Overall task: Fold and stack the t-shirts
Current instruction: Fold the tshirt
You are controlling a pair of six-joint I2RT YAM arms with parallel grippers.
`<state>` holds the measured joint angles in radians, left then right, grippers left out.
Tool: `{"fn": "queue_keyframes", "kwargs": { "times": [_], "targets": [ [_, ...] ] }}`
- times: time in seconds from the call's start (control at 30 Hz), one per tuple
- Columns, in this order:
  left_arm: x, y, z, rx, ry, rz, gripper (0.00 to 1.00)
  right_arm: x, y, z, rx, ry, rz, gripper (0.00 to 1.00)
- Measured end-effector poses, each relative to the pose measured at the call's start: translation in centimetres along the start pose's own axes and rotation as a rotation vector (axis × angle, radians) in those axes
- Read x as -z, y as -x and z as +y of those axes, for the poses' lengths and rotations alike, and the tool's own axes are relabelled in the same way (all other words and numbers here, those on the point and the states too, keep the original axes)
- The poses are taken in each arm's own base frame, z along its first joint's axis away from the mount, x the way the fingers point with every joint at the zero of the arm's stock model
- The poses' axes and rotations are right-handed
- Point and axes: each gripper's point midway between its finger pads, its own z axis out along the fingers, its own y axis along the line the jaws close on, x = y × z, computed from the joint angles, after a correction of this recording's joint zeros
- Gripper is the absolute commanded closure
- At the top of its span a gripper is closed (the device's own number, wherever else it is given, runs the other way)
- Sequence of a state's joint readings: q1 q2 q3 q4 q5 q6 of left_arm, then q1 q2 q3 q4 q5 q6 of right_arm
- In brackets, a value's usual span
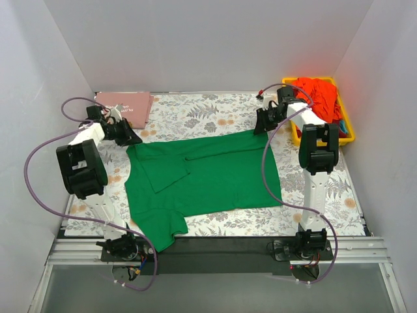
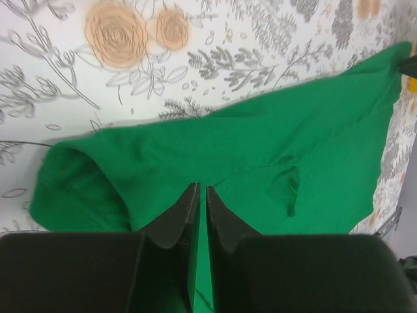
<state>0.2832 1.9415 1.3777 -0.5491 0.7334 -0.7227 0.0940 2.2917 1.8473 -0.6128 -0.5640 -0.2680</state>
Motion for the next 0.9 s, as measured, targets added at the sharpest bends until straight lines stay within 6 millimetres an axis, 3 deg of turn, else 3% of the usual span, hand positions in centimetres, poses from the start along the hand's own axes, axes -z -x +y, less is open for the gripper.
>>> {"fn": "queue_keyframes", "kwargs": {
  "times": [0.1,0.3,0.47,0.63,0.7,0.73,0.8,0.83,0.87,0.9],
  "targets": [
    [-1.1,-1.7,0.8,0.031,0.023,0.048,0.95,-0.5,-0.5,-0.3,-0.008,-0.003,0.013,0.72],
    [-2.5,-4.5,4.5,0.116,0.142,0.121,0.95,-0.7,-0.9,-1.0,-0.009,-0.030,0.027,0.70],
    [-2.9,-3.5,5.0,0.129,0.144,0.124,0.94,-1.0,-0.2,-1.6,0.000,-0.065,0.027,0.65],
    [-4.5,-0.5,5.2,0.101,0.125,0.112,0.93,-2.1,2.7,-3.4,0.027,-0.105,-0.019,0.64],
    [-4.9,0.5,5.2,0.076,0.127,0.102,0.90,-2.4,3.8,-3.9,0.036,-0.113,-0.044,0.58],
    [-5.0,0.9,5.3,0.067,0.130,0.102,0.84,-2.5,4.1,-4.0,0.040,-0.116,-0.051,0.55],
    [-5.1,1.9,5.2,0.040,0.128,0.096,0.75,-2.5,4.3,-4.0,0.040,-0.114,-0.055,0.38],
    [-5.0,2.4,5.1,0.023,0.127,0.094,0.66,-2.5,4.4,-3.7,0.040,-0.103,-0.059,0.29],
    [-4.8,2.9,4.9,0.001,0.123,0.088,0.63,-2.4,4.5,-3.5,0.047,-0.094,-0.063,0.16],
    [-4.4,3.4,4.5,-0.021,0.114,0.083,0.61,-2.0,4.7,-3.2,0.055,-0.090,-0.069,0.11]
  ]
}}
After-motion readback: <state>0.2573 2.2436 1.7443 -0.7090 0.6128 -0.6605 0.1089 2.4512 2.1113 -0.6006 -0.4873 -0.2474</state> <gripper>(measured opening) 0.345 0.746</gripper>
